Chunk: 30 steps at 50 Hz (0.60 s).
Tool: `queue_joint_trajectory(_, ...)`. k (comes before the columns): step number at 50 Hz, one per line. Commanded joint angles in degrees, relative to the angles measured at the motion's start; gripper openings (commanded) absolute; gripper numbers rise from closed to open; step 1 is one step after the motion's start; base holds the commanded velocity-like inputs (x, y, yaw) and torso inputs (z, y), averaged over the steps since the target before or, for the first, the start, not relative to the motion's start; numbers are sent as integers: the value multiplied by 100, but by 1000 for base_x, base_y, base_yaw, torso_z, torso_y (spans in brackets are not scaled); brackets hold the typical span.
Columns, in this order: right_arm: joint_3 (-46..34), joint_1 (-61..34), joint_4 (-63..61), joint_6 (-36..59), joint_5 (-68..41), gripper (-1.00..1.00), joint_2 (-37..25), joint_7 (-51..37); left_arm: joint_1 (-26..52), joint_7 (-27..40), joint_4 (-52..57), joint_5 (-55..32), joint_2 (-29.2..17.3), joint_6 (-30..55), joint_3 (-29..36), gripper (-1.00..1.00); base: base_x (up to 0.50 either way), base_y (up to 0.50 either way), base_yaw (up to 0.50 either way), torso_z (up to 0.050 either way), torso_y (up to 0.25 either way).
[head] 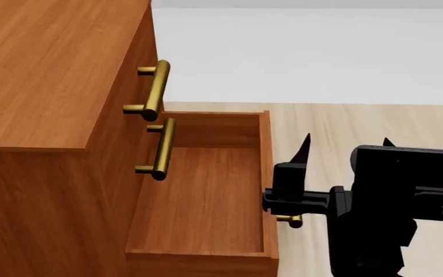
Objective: Close the bottom drawer of the cabinet and open the top drawer.
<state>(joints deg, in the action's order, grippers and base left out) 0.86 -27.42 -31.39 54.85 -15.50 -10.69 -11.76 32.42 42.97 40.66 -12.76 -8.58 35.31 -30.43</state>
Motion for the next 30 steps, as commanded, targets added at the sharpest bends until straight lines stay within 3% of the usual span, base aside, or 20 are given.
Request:
queue_joint_trajectory(1,-12,6,18,-24,-31,100,-22,-33,-31,39,11,-40,-20,-33,2,100,348,39,0,0,0)
queue_joint_trajectory(14,-374,-101,-10,293,-44,100,-259,56,-47,67,-38,-91,-54,-31,36,100,313,37,0,0,0)
queue_joint_trajectory(30,-26,-1874,-431,2948,-593,100,-531,112,-67,44,-27,-195,-113,-26,95,100,0,0,0,0,0)
